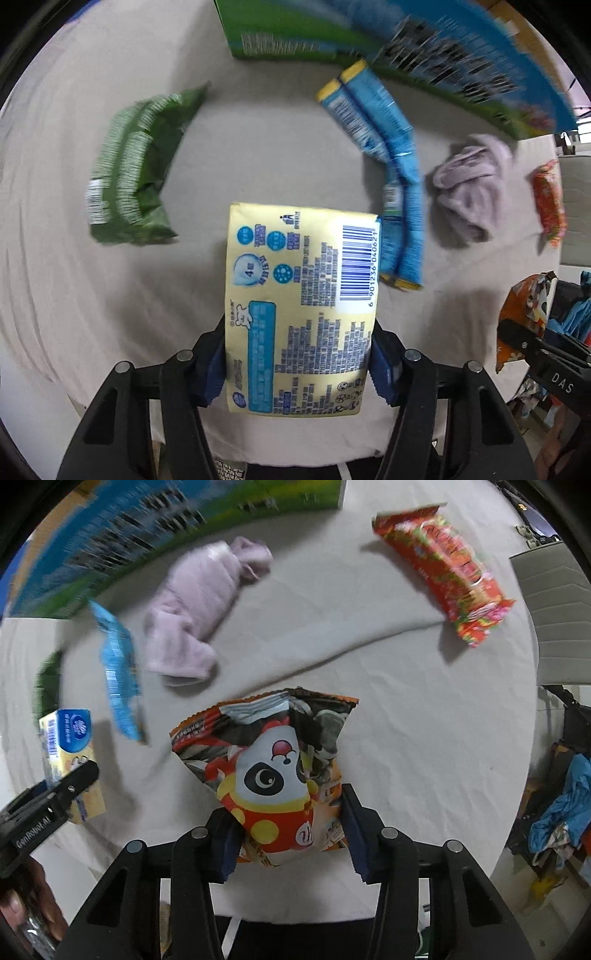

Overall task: Organize soft objects
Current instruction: 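Carry both items into the cardboard box and open both tools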

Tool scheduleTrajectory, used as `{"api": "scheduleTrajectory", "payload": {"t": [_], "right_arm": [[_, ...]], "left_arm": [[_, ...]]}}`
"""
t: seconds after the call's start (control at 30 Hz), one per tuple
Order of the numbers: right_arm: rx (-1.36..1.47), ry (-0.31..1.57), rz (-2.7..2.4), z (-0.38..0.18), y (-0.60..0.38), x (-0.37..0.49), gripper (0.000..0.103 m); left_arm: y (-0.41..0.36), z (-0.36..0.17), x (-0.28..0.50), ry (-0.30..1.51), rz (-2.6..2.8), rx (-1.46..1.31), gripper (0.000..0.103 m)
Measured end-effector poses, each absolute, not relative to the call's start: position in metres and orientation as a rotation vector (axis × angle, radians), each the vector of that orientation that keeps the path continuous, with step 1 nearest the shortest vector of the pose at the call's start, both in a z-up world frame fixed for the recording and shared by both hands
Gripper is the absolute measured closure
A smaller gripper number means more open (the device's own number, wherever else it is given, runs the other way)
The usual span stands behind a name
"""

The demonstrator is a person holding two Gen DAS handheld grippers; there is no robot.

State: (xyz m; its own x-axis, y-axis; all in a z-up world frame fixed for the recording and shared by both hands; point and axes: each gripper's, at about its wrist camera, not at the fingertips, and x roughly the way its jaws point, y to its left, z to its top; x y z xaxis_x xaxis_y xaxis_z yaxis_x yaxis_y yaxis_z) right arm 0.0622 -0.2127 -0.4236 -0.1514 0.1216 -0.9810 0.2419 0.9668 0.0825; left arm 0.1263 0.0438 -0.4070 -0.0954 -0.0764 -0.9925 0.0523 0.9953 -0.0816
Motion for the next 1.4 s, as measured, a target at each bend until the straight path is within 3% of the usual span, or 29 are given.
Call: {"api": "scheduleTrajectory", "payload": {"t": [0.27, 0.57, 0.8, 1.07, 1.4], "right_arm": [[0.338, 1.562, -0.023, -0.343, -0.217, 0.084, 0.053], [0.3, 1.409, 0.031, -0.245, -0.242, 0.192, 0.053], [0.275, 1.432, 0.026, -0.24, -0.246, 0.292, 0.053], [0.231, 1.539, 0.015, -0.323, -0.26, 0.384, 0.053], [0.222, 1.615, 0.035, -0.393, -0.255, 0.439, 0.053]], "left_arm": [[0.028, -0.297, 0.126, 1.476, -0.228, -0.063, 0.043], [-0.003, -0.217, 0.229, 1.353, -0.282, -0.047, 0.043], [-0.011, -0.243, 0.321, 1.482, -0.321, -0.159, 0.042], [-0.03, -0.31, 0.41, 1.609, -0.295, -0.227, 0.042], [-0.049, -0.361, 0.458, 1.703, -0.29, -0.233, 0.042]]}}
